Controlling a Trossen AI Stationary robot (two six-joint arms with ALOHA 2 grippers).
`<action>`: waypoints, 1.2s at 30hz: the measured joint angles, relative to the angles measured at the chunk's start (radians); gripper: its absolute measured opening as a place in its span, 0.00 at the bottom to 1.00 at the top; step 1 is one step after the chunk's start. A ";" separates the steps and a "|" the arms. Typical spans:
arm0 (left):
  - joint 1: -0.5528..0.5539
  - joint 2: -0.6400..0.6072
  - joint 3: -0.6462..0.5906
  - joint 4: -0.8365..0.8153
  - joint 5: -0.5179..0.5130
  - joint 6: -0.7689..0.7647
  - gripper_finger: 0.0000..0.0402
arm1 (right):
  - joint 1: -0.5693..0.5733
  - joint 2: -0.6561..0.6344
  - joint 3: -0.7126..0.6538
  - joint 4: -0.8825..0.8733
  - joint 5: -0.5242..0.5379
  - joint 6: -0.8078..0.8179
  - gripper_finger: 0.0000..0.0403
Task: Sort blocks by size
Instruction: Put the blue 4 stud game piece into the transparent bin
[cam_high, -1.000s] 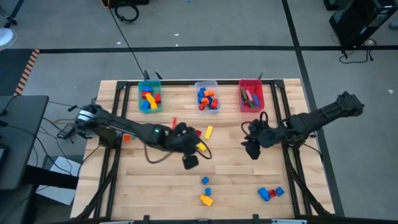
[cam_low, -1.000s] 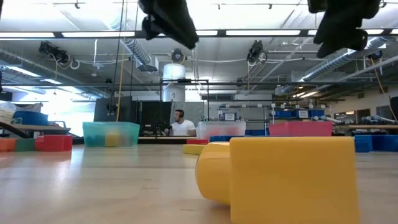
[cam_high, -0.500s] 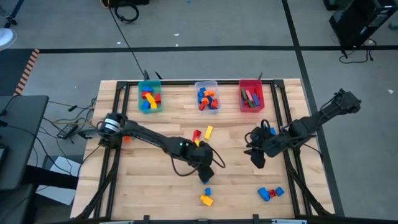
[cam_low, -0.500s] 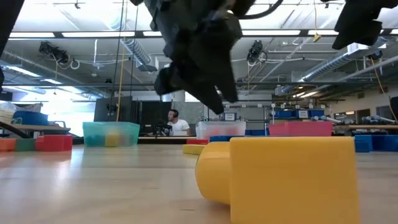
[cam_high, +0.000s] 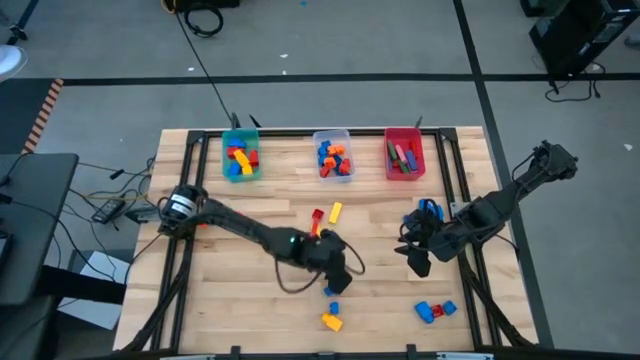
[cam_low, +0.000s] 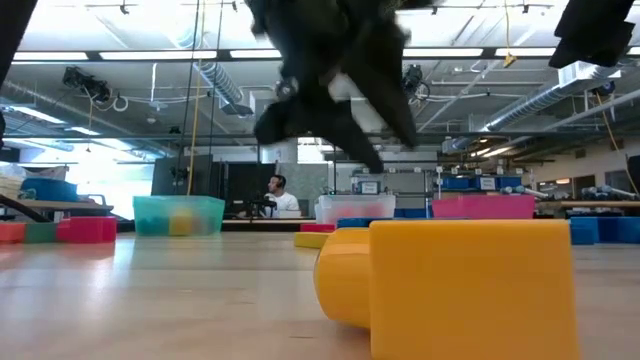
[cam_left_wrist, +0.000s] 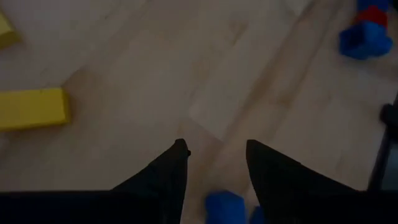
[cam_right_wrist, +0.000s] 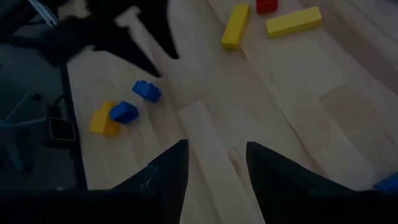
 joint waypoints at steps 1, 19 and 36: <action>-0.017 -0.001 0.018 -0.020 -0.029 0.000 0.43 | 0.001 0.000 0.000 0.000 0.000 0.000 0.43; -0.125 0.015 0.109 -0.149 -0.161 0.109 0.43 | 0.002 0.000 0.001 0.020 0.015 0.000 0.42; -0.165 0.139 0.110 -0.101 -0.161 0.057 0.43 | 0.002 0.000 0.001 0.045 0.016 0.025 0.42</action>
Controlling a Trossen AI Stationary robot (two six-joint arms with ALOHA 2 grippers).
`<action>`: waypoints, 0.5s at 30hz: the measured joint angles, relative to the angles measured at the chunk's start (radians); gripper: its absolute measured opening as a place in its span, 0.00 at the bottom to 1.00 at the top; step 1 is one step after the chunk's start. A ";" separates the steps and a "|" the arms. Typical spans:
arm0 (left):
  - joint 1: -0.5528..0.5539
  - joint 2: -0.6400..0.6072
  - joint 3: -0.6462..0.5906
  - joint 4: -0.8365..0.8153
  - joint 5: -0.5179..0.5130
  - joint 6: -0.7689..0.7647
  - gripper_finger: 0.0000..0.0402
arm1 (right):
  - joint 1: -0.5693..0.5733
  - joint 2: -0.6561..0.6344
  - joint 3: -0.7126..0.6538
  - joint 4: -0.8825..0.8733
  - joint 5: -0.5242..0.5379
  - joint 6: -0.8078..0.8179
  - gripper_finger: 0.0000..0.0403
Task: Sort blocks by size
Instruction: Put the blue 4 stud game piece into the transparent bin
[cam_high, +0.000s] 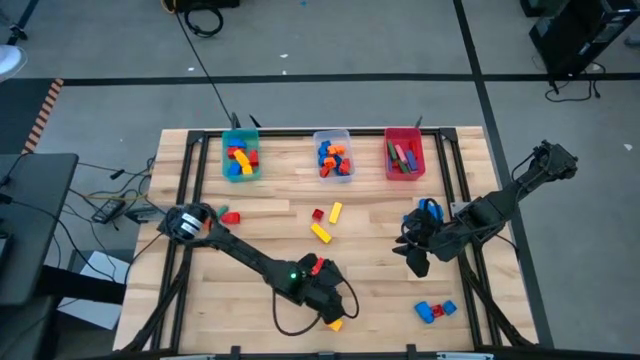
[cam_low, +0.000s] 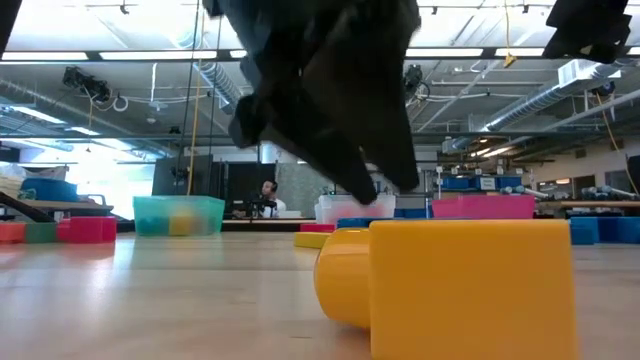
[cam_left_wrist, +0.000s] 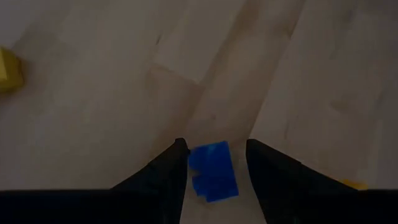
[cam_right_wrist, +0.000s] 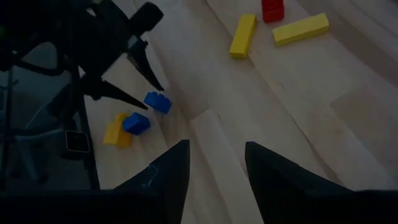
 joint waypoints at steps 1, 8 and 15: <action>-0.001 0.006 0.000 -0.001 0.000 0.000 0.43 | 0.000 0.000 0.000 0.000 0.000 0.000 0.42; -0.002 0.036 0.000 -0.002 0.007 -0.001 0.43 | 0.000 0.000 0.000 0.000 0.000 0.000 0.42; -0.002 0.053 0.000 -0.016 0.008 0.001 0.43 | 0.000 0.000 0.000 -0.002 0.000 -0.003 0.42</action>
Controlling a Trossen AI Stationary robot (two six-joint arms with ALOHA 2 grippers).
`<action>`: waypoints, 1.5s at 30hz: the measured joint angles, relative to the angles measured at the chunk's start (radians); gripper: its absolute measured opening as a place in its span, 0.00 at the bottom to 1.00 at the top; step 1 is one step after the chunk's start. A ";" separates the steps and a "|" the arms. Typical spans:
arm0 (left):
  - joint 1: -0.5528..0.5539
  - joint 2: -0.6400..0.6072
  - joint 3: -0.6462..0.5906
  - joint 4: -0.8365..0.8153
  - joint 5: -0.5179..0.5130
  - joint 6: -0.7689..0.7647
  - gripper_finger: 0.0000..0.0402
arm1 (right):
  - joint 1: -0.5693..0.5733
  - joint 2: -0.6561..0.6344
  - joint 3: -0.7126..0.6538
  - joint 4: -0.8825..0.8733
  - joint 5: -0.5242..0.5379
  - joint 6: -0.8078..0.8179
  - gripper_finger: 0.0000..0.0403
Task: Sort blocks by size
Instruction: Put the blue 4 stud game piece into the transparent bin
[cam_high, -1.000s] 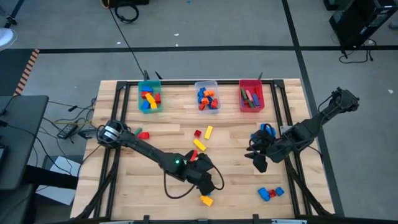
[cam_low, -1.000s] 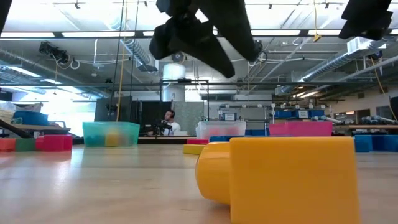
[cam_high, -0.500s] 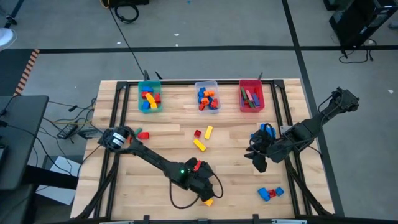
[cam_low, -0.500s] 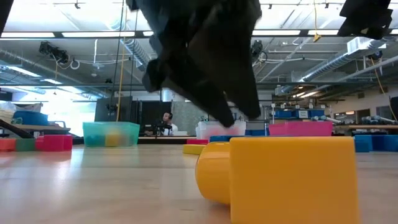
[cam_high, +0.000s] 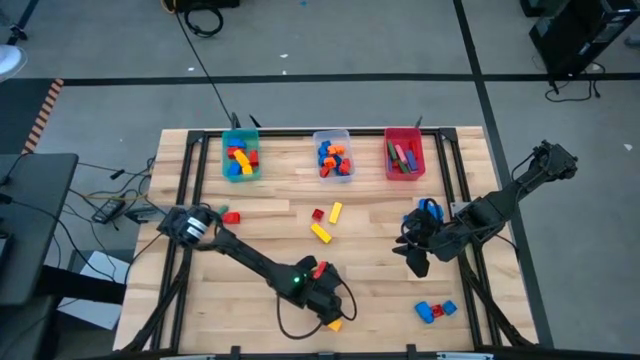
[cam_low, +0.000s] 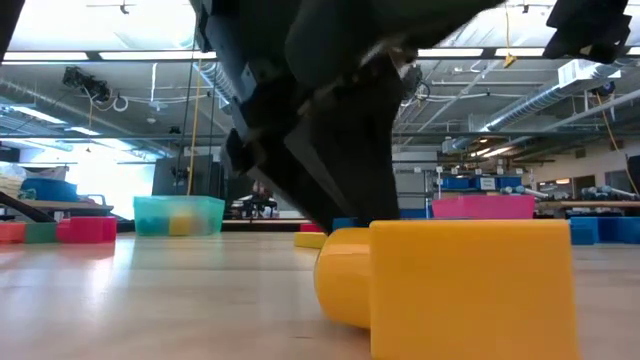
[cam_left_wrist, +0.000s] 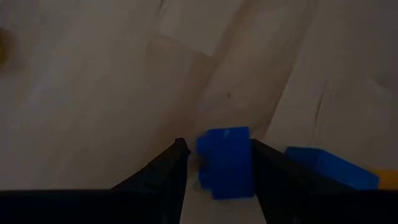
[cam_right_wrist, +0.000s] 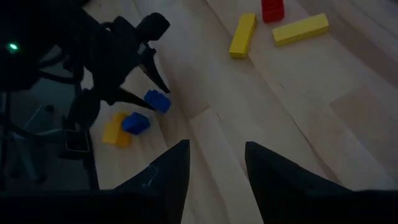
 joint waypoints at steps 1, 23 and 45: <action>0.000 0.006 0.000 0.009 0.000 -0.001 0.43 | 0.000 0.000 0.000 0.000 0.000 0.000 0.42; 0.105 0.005 0.065 -0.017 0.205 0.068 0.23 | 0.000 0.000 0.000 -0.007 0.039 -0.027 0.42; 0.731 -0.053 0.350 -0.246 0.347 0.666 0.23 | -0.010 0.000 0.000 -0.007 0.189 0.116 0.42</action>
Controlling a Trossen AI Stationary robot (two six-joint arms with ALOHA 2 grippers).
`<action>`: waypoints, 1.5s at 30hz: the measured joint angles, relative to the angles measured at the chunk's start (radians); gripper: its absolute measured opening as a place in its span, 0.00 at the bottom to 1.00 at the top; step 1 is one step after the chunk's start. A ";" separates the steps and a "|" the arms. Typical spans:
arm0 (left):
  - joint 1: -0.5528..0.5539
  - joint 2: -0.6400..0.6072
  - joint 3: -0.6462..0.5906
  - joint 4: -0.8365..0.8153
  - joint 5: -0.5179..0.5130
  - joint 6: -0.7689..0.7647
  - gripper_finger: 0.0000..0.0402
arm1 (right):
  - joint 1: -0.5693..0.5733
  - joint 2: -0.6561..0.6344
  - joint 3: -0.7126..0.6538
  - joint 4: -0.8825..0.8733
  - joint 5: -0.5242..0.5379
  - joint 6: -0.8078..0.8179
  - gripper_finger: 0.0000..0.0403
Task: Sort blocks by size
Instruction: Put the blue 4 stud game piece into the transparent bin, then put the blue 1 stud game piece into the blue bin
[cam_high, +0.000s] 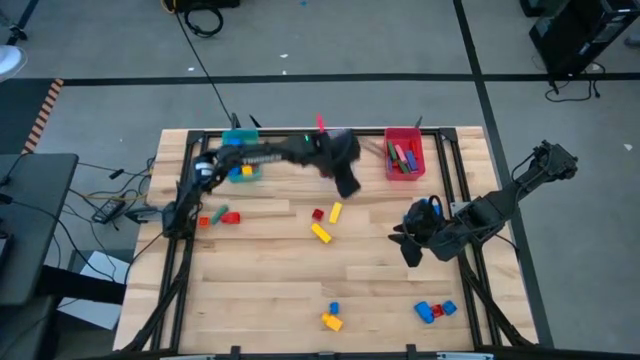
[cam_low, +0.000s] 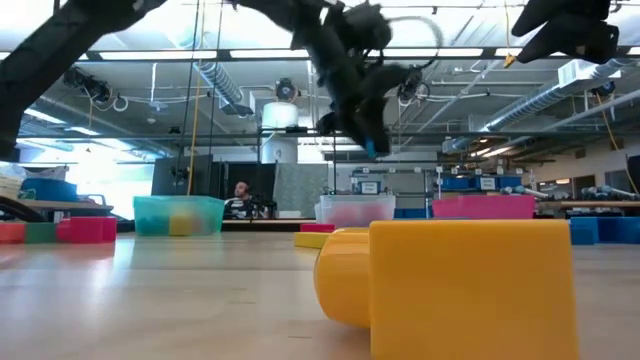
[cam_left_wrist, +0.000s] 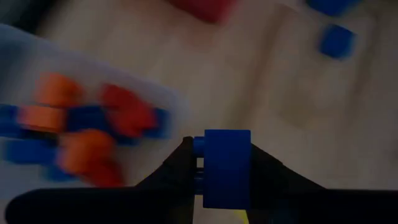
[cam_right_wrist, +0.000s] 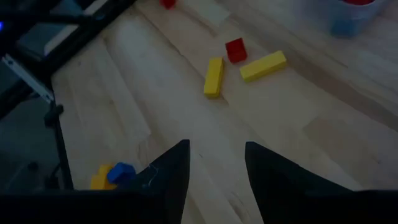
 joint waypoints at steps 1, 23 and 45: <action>0.026 0.002 0.000 0.004 0.000 0.015 0.23 | -0.003 0.000 0.000 0.000 0.012 0.010 0.42; 0.188 0.005 0.000 0.052 -0.117 0.247 0.40 | -0.154 0.000 0.000 0.000 0.084 0.071 0.42; -0.029 -0.015 -0.001 0.016 -0.100 0.083 0.48 | -0.159 0.000 0.002 0.017 -0.038 0.054 0.41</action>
